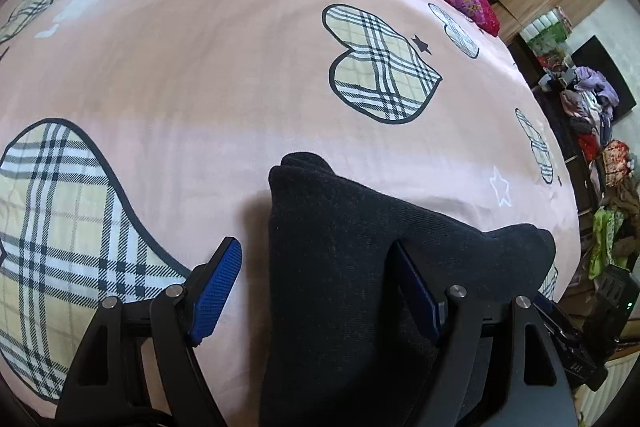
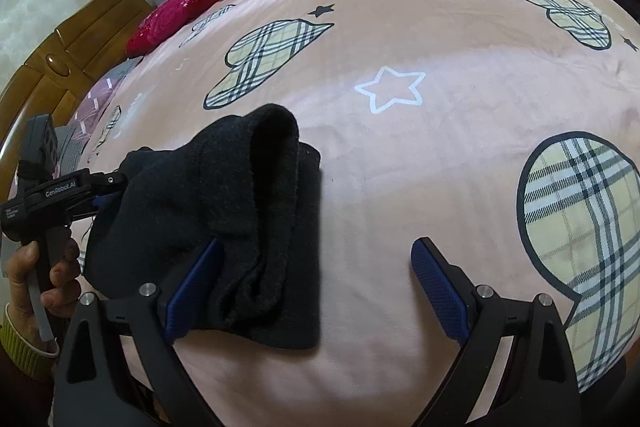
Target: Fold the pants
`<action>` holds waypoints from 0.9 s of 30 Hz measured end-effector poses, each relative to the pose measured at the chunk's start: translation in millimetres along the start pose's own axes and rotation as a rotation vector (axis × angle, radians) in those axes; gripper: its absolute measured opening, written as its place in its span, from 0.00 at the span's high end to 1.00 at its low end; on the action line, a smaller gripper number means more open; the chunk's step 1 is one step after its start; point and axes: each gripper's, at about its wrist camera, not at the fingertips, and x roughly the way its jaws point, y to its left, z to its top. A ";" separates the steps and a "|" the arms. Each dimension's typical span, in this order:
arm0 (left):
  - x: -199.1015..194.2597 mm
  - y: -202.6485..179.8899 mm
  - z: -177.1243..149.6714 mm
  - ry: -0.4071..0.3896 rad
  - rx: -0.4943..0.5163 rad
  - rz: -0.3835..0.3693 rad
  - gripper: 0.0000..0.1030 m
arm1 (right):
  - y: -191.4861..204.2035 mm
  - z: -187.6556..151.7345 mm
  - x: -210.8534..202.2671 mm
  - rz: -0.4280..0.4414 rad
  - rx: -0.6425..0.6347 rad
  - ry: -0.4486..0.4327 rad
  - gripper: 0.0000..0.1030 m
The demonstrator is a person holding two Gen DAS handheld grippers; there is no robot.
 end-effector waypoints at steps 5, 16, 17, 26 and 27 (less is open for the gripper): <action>-15.9 4.8 -4.9 0.008 -0.034 -0.019 0.26 | -0.4 3.3 -5.5 0.066 0.054 -0.003 0.08; -32.6 -87.8 21.2 0.060 0.439 -0.146 0.26 | 25.0 -5.6 -24.7 0.143 0.009 -0.054 0.14; -26.6 -98.3 22.5 0.087 0.497 -0.150 0.26 | 26.9 -9.0 -24.4 0.144 0.004 -0.050 0.19; 32.0 -150.4 6.4 0.217 0.779 -0.054 0.26 | 23.8 -19.8 -12.7 0.119 -0.020 -0.030 0.65; 34.5 -152.9 3.8 0.201 0.795 -0.034 0.27 | 21.5 -19.7 -12.8 0.122 -0.019 -0.031 0.68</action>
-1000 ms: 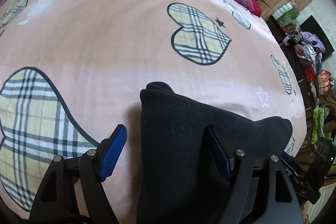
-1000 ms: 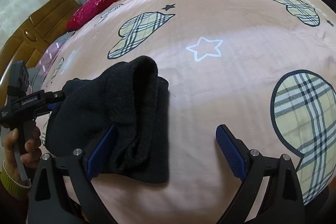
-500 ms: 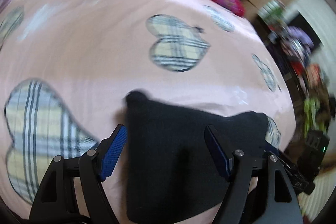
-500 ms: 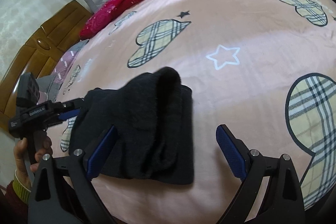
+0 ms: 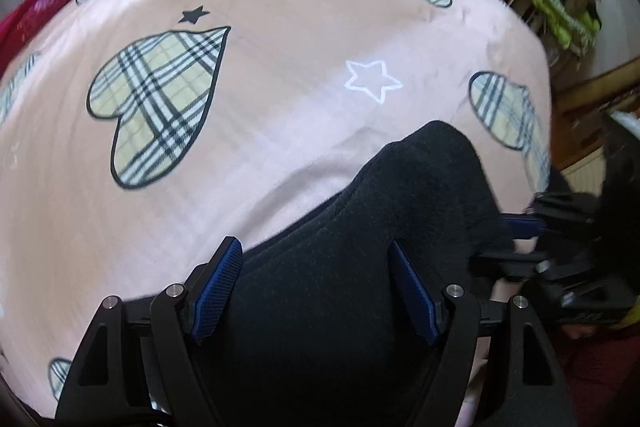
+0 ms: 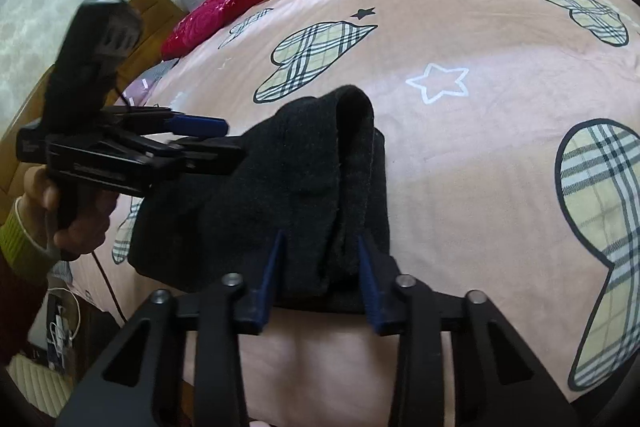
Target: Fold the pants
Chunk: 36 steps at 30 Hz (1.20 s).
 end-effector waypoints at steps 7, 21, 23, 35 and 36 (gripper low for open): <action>21.9 18.2 -6.1 0.008 -0.077 -0.014 0.23 | -18.9 1.8 5.3 0.028 0.017 0.028 0.78; -57.1 64.4 -85.3 -0.132 -0.468 0.116 0.25 | -18.5 15.9 -1.3 0.090 0.075 0.007 0.43; -53.0 76.3 -108.0 -0.117 -0.566 0.108 0.25 | -18.5 17.6 5.5 0.083 0.066 0.014 0.43; -20.2 83.0 -146.7 -0.150 -0.719 -0.031 0.24 | -51.8 15.9 33.3 0.215 0.151 0.067 0.37; -18.5 84.8 -148.8 -0.158 -0.728 -0.043 0.24 | -51.1 16.6 33.5 0.217 0.141 0.068 0.37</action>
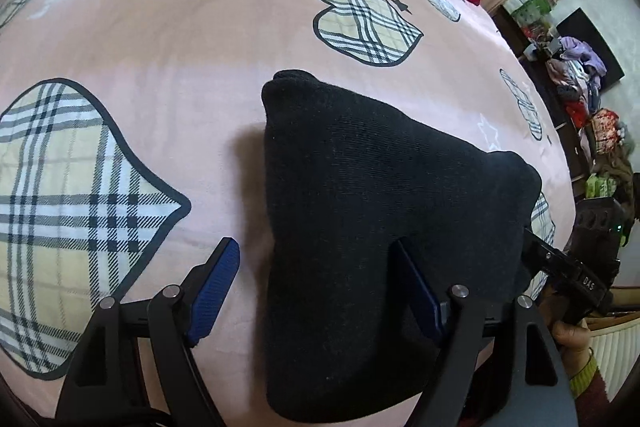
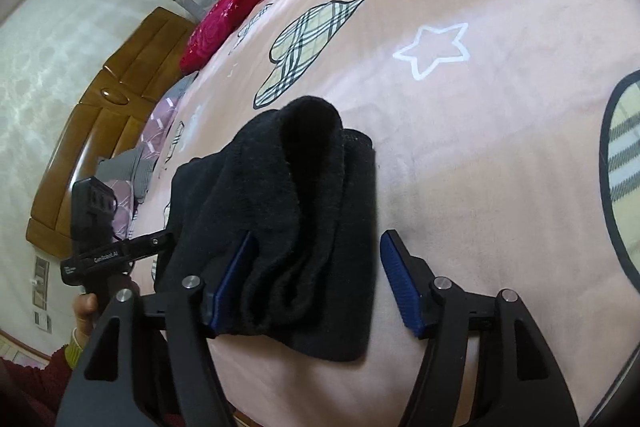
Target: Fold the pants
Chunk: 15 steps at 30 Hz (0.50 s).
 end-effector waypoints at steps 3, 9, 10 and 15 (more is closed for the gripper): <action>2.8 8.7 0.8 -0.007 -0.044 -0.060 0.38 | 0.6 0.5 1.0 0.011 -0.025 0.018 0.37; -11.4 6.0 -2.9 -0.047 -0.058 -0.138 0.68 | -0.1 1.7 -2.0 0.119 0.008 0.041 0.58; -17.7 5.4 -2.0 -0.064 -0.063 -0.144 0.69 | 3.1 1.8 -4.0 0.133 0.007 0.032 0.59; -51.7 9.2 2.7 -0.136 -0.069 -0.144 0.70 | 26.4 9.9 -14.4 0.161 -0.038 -0.003 0.61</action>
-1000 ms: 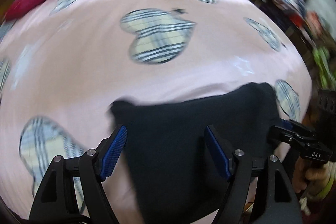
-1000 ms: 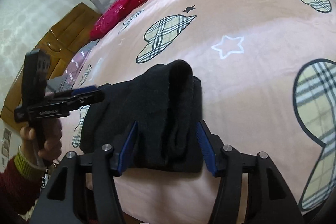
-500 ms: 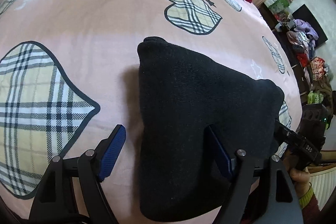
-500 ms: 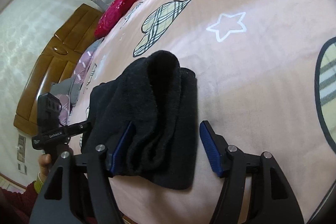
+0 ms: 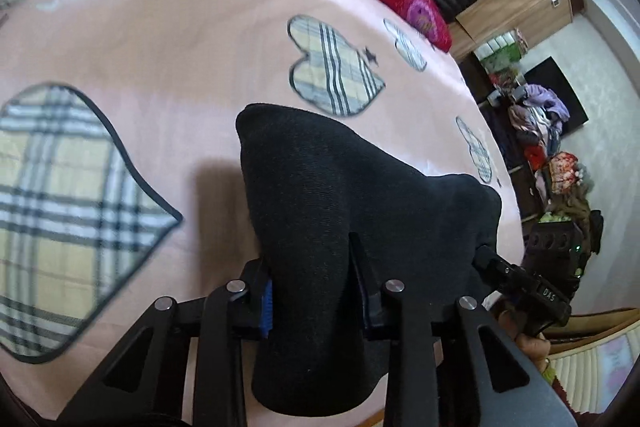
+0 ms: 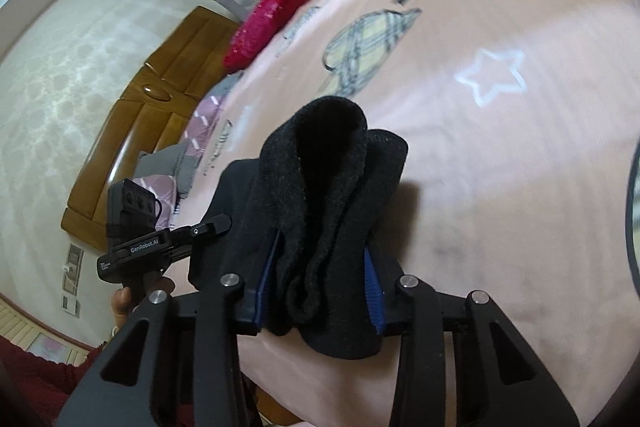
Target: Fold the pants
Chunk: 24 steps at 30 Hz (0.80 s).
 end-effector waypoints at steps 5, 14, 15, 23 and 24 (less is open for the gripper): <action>-37.4 8.1 20.1 -0.076 0.003 0.039 0.70 | 23.7 22.8 20.2 0.029 -0.046 0.002 0.62; -46.2 56.2 61.0 -0.113 -0.044 0.125 0.70 | 45.3 69.5 91.9 0.067 -0.078 0.063 0.62; -44.2 60.7 62.9 -0.108 -0.043 0.132 0.70 | 44.7 72.4 97.9 0.067 -0.075 0.075 0.62; -3.2 76.7 54.9 -0.050 -0.047 0.203 0.55 | 30.9 76.4 129.4 -0.075 -0.108 0.169 0.47; -2.3 76.5 52.8 -0.052 -0.042 0.206 0.51 | 27.3 75.6 128.7 -0.084 -0.109 0.166 0.43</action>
